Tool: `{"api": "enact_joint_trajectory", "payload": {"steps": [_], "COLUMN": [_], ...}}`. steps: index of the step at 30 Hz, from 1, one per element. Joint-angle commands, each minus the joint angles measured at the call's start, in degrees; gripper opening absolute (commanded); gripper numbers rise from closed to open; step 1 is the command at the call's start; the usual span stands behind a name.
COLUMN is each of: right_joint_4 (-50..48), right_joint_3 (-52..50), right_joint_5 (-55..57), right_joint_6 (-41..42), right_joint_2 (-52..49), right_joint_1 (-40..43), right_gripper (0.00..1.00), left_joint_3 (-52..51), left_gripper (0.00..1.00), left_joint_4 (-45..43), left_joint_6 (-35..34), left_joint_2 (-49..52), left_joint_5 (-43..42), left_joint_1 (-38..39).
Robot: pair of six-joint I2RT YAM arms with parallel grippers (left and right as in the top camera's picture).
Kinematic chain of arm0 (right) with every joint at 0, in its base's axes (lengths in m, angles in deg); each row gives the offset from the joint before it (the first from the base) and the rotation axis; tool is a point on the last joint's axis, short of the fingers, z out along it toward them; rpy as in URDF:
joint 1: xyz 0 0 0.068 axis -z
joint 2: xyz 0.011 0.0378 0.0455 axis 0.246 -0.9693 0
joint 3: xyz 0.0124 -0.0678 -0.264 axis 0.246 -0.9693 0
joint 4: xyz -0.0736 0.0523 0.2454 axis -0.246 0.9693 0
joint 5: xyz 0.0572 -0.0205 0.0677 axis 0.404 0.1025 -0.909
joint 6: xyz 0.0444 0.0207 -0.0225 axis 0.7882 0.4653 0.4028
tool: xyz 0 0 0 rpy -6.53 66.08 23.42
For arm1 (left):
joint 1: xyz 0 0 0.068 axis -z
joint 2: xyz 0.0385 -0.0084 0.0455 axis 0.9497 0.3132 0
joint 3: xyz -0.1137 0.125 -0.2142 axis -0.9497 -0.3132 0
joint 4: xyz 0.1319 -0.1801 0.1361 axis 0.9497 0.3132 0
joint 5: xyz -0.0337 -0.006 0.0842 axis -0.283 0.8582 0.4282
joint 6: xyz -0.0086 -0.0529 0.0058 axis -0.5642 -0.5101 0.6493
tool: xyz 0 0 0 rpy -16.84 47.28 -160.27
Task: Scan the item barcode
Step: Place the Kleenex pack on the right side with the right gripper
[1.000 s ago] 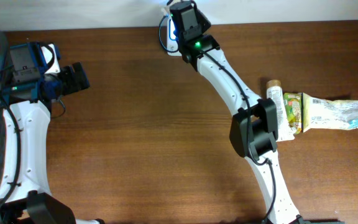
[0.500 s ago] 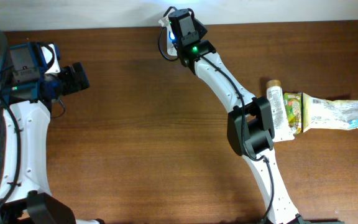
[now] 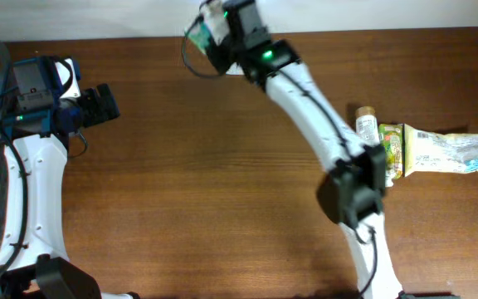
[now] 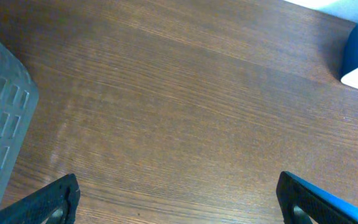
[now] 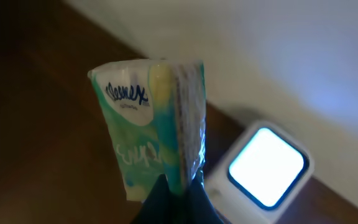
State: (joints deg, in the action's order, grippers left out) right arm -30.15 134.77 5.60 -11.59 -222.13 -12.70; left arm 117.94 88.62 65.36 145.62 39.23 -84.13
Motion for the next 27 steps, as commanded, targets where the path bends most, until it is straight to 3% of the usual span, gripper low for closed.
{"api": "enact_joint_trajectory", "payload": {"steps": [1, 4, 8, 11, 13, 21, 25, 26, 27], "right_joint_4": [5.9, 18.49, 36.68, 47.6, 52.96, 51.71, 49.37, 48.61, 48.11], "right_joint_3": [0.52, 0.52, 0.46, 0.42, 0.22, -8.98, -12.98, -13.44, -13.51], "right_joint_5": [-9.22, 5.05, 36.81, 46.95, 47.89, 47.43, 38.34, 37.29, 37.35], "right_joint_6": [9.99, 9.99, 11.69, 16.68, 17.35, 17.73, 17.73, 17.73, 17.68], "right_joint_2": [9.44, 11.96, 10.54, 8.02, 4.81, -0.72, -0.74, -0.74, -0.74], "right_joint_1": [4.02, 6.75, 9.03, 10.97, 13.55, 22.32, 25.64, 25.9, 25.94], "right_gripper": [0.04, 0.04, 0.04, 0.04, 0.04, 0.04, 0.04, 0.05, 0.15], "left_joint_3": [0.0, 0.0, 0.0, 0.0, 0.0, 0.0, 0.0, 0.0, 0.0], "left_gripper": [0.99, 0.99, 0.99, 0.99, 0.99, 0.99, 0.99, 0.99, 0.99], "left_joint_4": [-0.13, -0.11, -0.11, -0.11, -0.11, -0.11, -0.11, -0.11, -0.11], "left_joint_6": [0.72, 0.74, 0.74, 0.74, 0.74, 0.74, 0.74, 0.74, 0.74], "left_joint_2": [-0.11, -0.11, -0.11, -0.11, -0.11, -0.11, -0.11, -0.11, -0.11], "left_joint_5": [0.2, 0.2, 0.2, 0.2, 0.2, 0.2, 0.2, 0.2, 0.2], "left_joint_1": [-0.04, -0.04, -0.04, -0.04, -0.04, -0.04, -0.04, -0.04, -0.04]}}
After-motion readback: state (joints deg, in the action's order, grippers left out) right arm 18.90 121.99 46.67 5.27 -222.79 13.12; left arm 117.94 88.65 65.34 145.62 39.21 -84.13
